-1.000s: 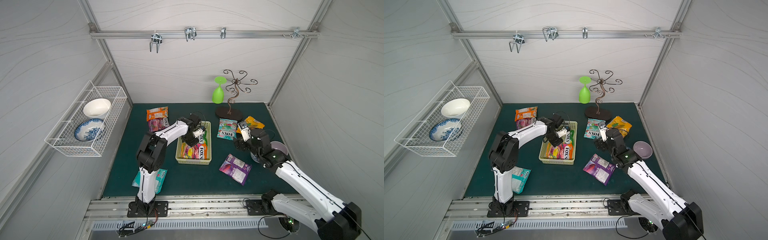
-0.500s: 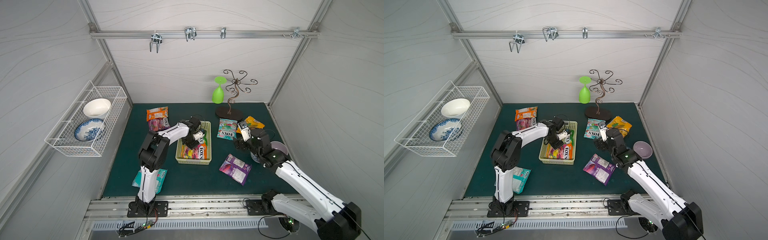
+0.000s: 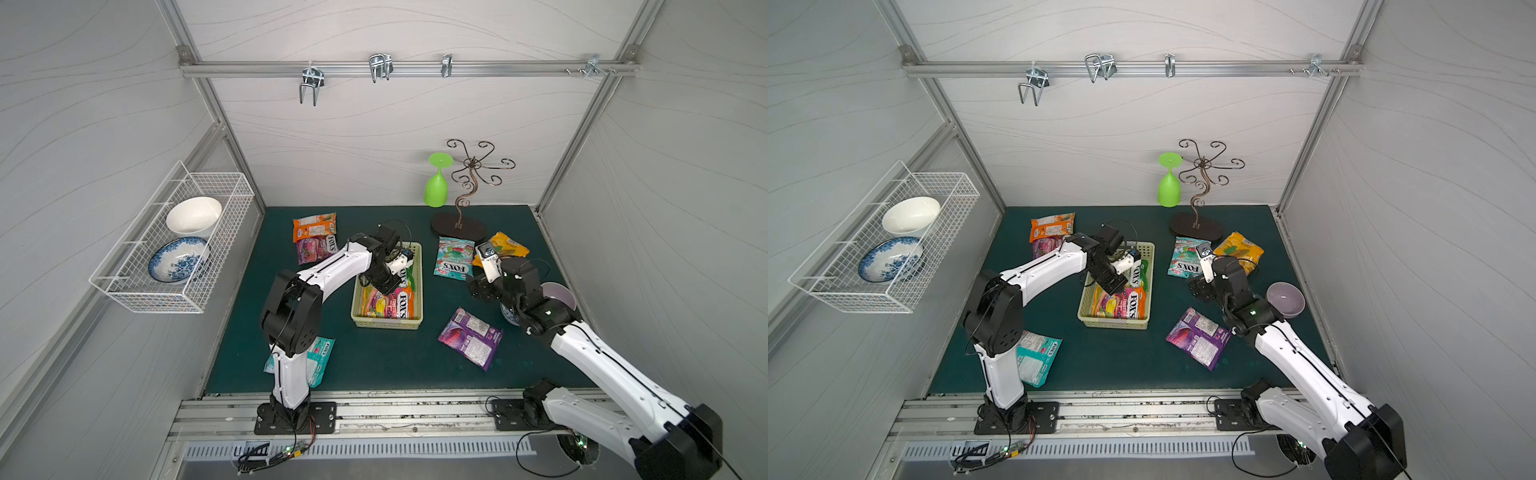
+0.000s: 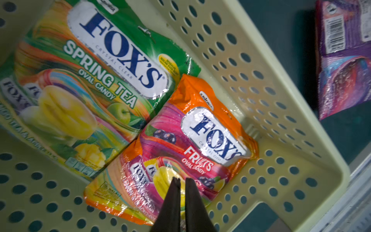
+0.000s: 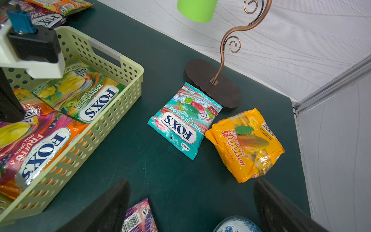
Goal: Put the candies in the basket
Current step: Place the candy in the basket.
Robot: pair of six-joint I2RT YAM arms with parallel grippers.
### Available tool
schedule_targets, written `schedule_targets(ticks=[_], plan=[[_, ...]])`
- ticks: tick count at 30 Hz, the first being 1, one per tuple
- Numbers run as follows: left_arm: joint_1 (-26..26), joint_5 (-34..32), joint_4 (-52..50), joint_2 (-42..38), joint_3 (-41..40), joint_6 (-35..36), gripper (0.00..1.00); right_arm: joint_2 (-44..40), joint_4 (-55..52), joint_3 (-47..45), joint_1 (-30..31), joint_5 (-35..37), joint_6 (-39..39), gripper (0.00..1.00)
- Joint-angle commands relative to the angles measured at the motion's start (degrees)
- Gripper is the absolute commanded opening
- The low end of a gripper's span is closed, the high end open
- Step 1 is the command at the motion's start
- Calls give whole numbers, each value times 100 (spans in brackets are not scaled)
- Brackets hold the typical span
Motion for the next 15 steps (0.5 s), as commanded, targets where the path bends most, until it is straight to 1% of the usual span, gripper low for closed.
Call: schedule_targets(ticks=[1, 3, 6, 9, 13, 15], plan=[[-57, 534, -162, 419, 367, -300, 11, -45, 53, -9, -25, 70, 84, 99], [-81, 425, -146, 582, 424, -340, 11, -33, 31, -10, -27, 117, 77, 99], [-84, 376, -43, 815, 501, -473, 11, -44, 68, 16, -29, -11, 90, 99], [-97, 347, -118, 1074, 659, -551, 10, -11, 65, -19, -29, 109, 62, 99], [-101, 288, -43, 1256, 640, -599, 10, -29, 61, 20, -24, -37, 90, 99], [-107, 329, -89, 1303, 663, -639, 10, -18, 64, -6, -27, 55, 58, 99]])
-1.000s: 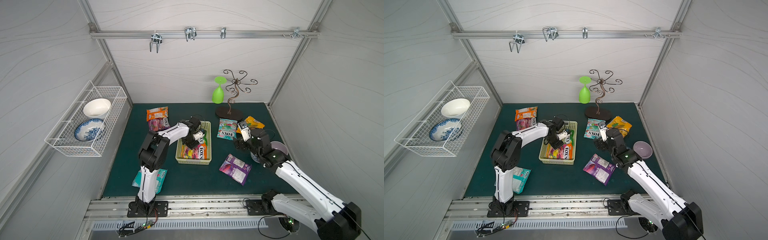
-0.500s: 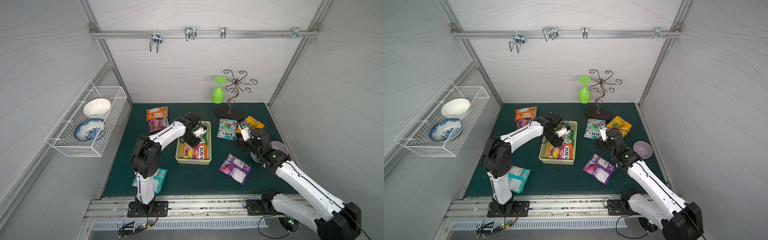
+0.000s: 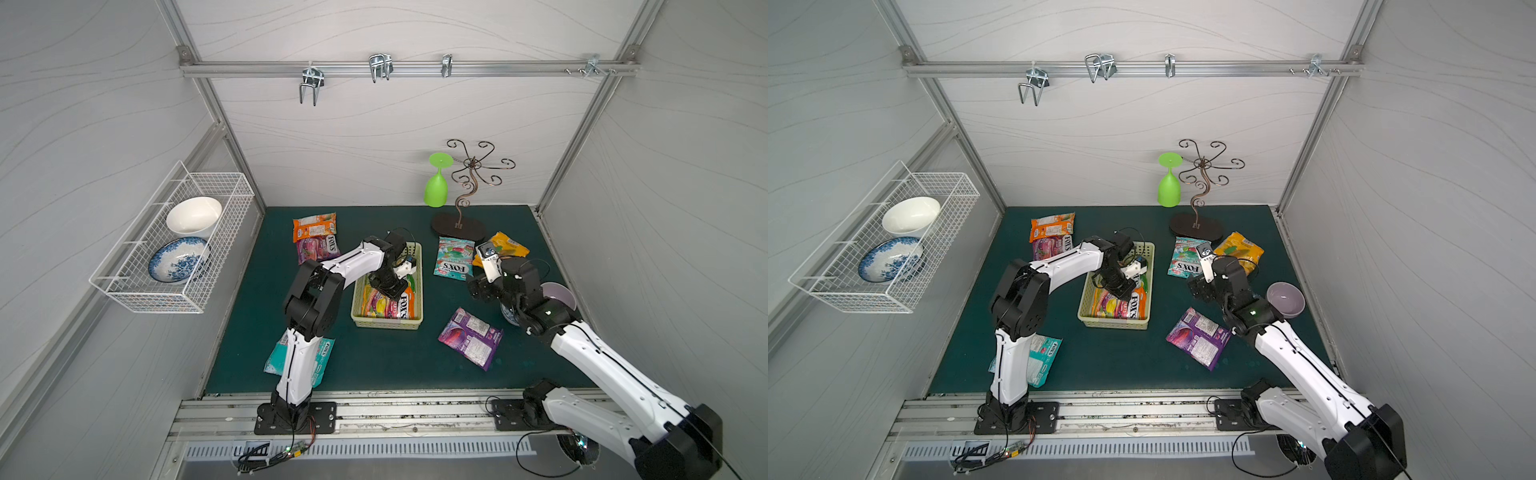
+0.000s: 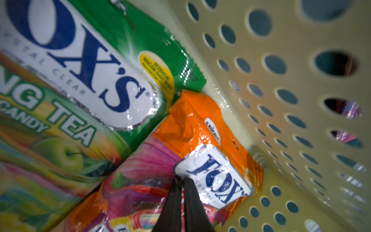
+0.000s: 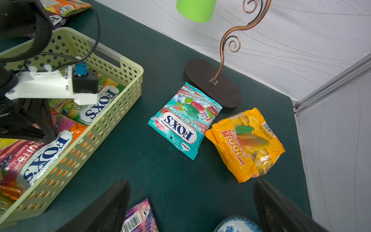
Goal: Put the candies in the basket
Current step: Place the candy in the basket.
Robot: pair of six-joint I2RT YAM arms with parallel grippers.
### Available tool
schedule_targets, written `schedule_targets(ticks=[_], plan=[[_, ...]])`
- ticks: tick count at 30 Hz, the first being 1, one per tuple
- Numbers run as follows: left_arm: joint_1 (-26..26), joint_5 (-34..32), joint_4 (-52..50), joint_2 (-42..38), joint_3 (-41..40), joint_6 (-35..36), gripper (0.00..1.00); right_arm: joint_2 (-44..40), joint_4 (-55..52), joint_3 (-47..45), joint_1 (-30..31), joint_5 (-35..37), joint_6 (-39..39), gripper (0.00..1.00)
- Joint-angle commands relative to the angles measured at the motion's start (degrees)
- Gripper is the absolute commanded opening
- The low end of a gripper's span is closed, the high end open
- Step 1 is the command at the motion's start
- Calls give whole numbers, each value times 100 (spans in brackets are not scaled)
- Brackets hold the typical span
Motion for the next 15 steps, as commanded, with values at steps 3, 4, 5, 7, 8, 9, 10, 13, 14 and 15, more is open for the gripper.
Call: schedule_targets(ticks=[3, 4, 5, 7, 8, 9, 10, 13, 14, 15], plan=[[-64, 91, 11, 92, 143, -117, 10, -5, 64, -42, -29, 118, 142, 99], [-62, 102, 3, 18, 140, -131, 10, -16, 68, -32, -27, 70, 166, 99], [-58, 109, -11, -93, 142, -148, 11, -21, 77, -25, -30, 26, 172, 99], [-54, 111, -39, -374, 117, -169, 13, -30, 99, -54, -26, 75, 172, 99], [-53, 103, -57, -550, 102, -179, 15, -29, 104, -84, -25, 123, 165, 99], [-60, 102, -74, -740, 74, -179, 19, -23, 96, -102, -27, 126, 176, 99], [-55, 111, -90, -902, 49, -179, 22, -19, 86, -96, -14, 94, 193, 99], [-54, 104, -171, -1362, 30, -179, 28, -16, 86, -65, 5, -67, 186, 99], [-51, 88, -210, -1509, 32, -196, 31, -6, 77, -76, 6, -47, 185, 99], [-53, 69, -262, -1652, 39, -205, 33, 24, 64, -92, 13, 6, 193, 99]])
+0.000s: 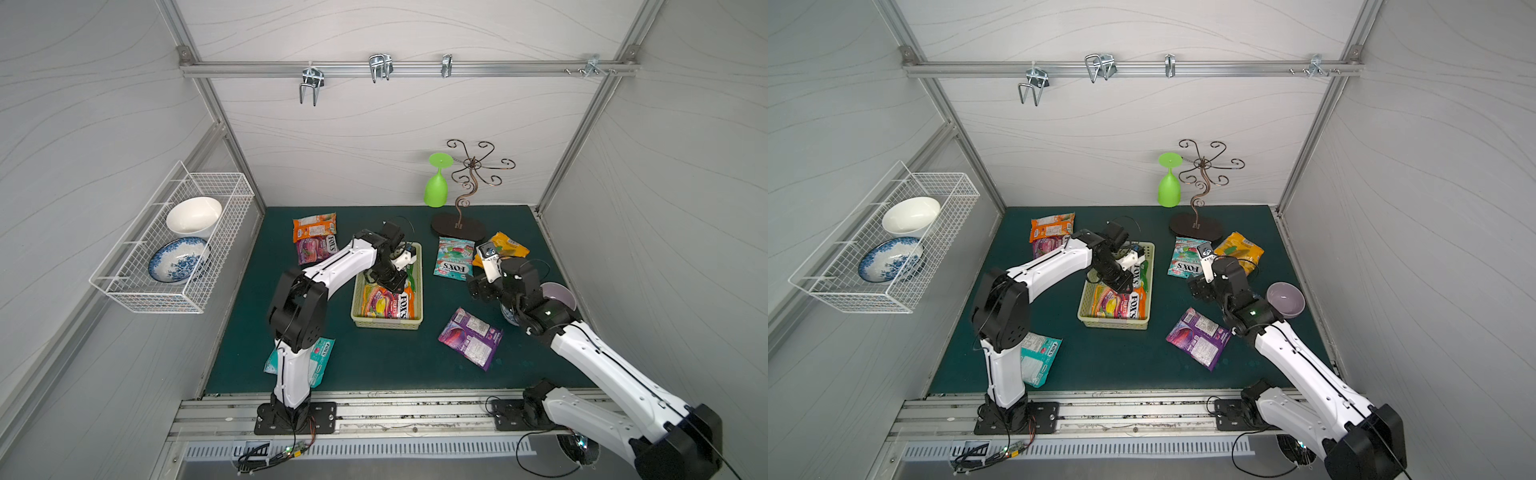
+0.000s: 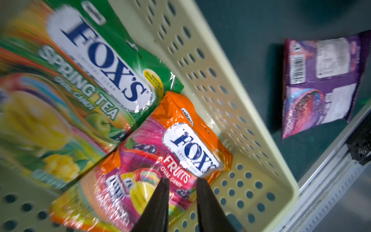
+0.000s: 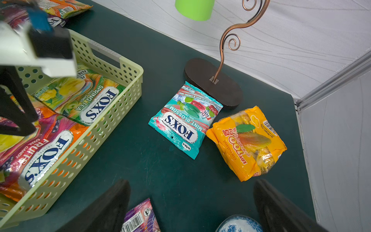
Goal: Put the candies in the basket
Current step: Place the candy in the basket, then pick up the candy at the center of the board.
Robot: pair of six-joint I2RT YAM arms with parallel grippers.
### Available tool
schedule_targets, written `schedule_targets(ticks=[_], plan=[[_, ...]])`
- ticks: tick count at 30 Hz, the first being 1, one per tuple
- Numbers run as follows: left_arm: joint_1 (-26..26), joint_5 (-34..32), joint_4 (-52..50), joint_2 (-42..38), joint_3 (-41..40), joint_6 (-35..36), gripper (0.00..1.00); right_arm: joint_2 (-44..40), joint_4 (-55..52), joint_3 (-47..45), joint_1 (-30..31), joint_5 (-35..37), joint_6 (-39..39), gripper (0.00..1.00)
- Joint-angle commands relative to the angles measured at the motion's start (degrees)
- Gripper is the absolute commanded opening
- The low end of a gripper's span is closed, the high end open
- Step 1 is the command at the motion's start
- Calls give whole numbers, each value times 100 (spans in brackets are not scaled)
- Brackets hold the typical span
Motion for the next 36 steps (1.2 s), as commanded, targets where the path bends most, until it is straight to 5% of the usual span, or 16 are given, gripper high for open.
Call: schedule_targets(ticks=[1, 9, 21, 36], plan=[[-32, 22, -219, -611, 84, -46, 35, 16, 26, -80, 15, 35, 103, 99], [9, -422, -202, -1893, -590, -162, 60, 277, -96, 11, 69, 167, 238, 99], [292, -708, -53, -3509, -2069, -23, 85, 1100, -1052, 724, 59, -264, 1046, 99], [1462, -298, 369, -4397, -2897, -63, 95, 1843, -3985, 1764, 628, -33, 3204, 99]])
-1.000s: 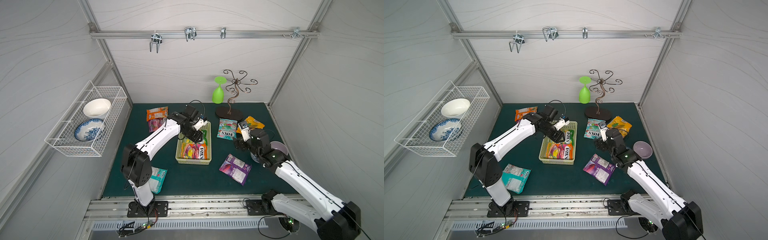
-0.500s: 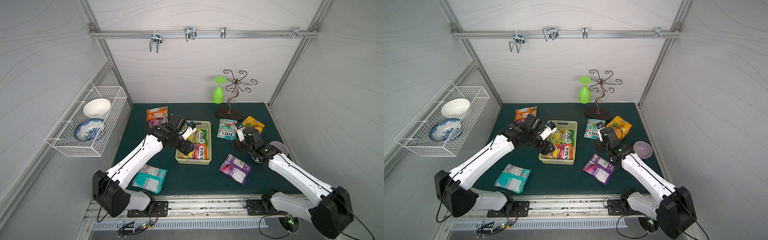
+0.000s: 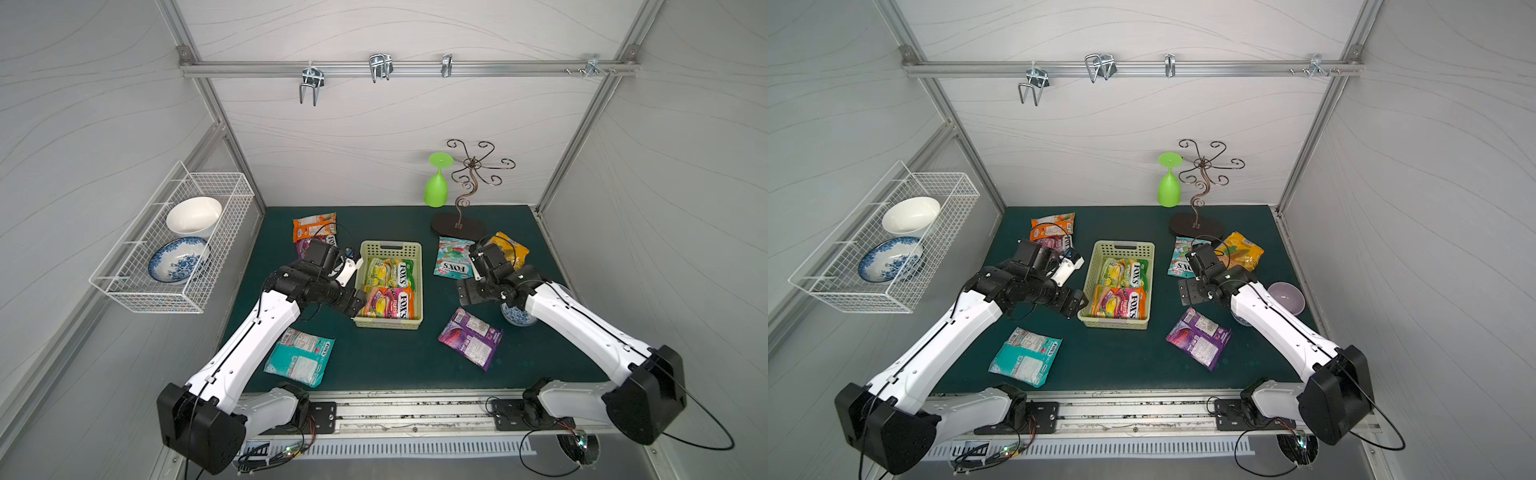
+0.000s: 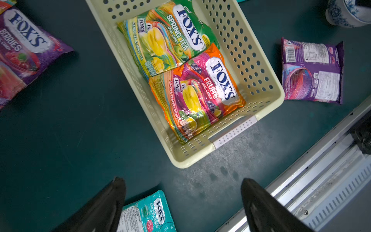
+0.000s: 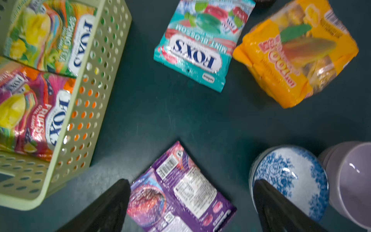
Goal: Put the candies in the basket
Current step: Pick up the candy at the center of the board.
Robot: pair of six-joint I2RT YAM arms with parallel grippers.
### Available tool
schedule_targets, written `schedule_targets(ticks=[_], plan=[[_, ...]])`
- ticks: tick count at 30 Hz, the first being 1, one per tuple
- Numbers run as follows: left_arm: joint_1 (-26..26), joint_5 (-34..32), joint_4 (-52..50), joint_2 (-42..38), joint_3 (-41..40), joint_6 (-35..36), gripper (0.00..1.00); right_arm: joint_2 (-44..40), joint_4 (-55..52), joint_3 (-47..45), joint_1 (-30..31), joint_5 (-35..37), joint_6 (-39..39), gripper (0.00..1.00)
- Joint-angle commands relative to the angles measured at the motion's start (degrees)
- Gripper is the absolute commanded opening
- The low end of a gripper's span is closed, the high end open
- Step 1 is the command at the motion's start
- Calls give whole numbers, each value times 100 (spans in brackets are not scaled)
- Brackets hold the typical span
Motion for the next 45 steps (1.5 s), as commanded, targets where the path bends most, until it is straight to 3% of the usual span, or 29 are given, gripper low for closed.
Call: schedule_targets(ticks=[1, 10, 15, 18, 25, 31, 45], plan=[[318, 259, 294, -152, -62, -14, 95, 61, -970, 86, 245, 133, 853, 99], [1179, 434, 458, -376, -89, -126, 95, 19, -1569, -281, 471, -32, 1898, 96], [1355, 392, 571, -409, -136, -95, 94, -497, -1727, -597, 444, -157, 2527, 90], [1377, 335, 540, -421, -102, -86, 94, -736, -1835, -722, 376, -291, 2907, 82], [1419, 493, 549, -455, -137, -148, 93, -1309, -1431, -1457, 18, -744, 3541, 75], [1450, 471, 572, -458, -152, -145, 93, -1781, -983, -2151, -751, -1305, 3738, 69], [1487, 551, 655, -404, -213, -152, 93, -1664, -232, -2842, -1025, -1554, 3731, 56]])
